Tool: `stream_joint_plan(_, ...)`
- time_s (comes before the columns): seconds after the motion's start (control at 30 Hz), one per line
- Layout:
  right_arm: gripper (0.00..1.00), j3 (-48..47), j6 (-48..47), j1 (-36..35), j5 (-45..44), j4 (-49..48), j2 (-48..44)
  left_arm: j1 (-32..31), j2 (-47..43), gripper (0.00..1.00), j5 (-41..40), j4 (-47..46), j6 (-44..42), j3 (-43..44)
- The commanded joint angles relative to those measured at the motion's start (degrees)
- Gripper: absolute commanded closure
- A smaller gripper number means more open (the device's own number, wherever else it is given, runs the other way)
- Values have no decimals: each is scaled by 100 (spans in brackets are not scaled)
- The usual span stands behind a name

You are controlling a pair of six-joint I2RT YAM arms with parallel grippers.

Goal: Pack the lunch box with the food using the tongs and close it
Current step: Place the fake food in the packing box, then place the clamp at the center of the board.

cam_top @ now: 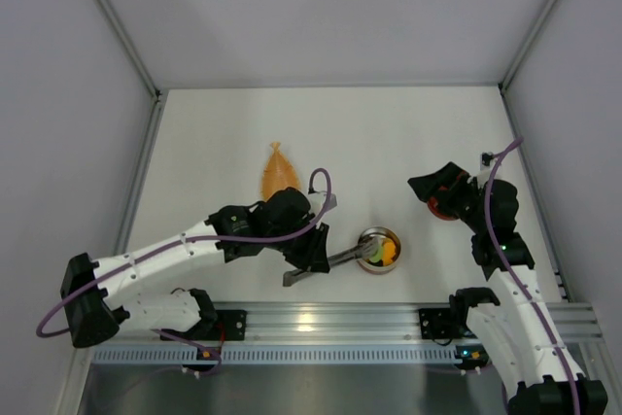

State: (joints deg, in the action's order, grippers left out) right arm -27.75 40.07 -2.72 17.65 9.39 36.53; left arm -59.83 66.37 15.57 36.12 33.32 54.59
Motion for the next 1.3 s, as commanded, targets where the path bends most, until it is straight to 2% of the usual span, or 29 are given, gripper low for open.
stream_joint_plan(0.0, 1, -11, -79, 61, -51, -262, -32, -28, 34, 73, -80, -255, -1, 8)
stream_joint_plan(0.1, 1, -11, -79, 52, -51, -262, -24, -28, 69, 69, -300, -141, -19, 52)
stream_joint_plan(0.23, 1, -11, -79, 52, -51, -279, -24, -28, 87, 58, -441, -96, -71, 78)
stream_joint_plan(0.37, 1, -11, -79, 61, -51, -271, -23, -28, 131, 55, -459, -70, -80, 87)
stream_joint_plan(0.87, 1, -47, -70, 61, -42, -262, -23, -28, 139, 51, -986, 272, -422, 649)
stream_joint_plan(1.17, 0, -82, -88, 61, -42, -253, 3, -28, 315, 51, -977, 343, -625, 948)
stream_joint_plan(1.27, 0, -82, -88, 52, -42, -262, 3, -28, 236, 52, -1284, 326, -582, 1045)
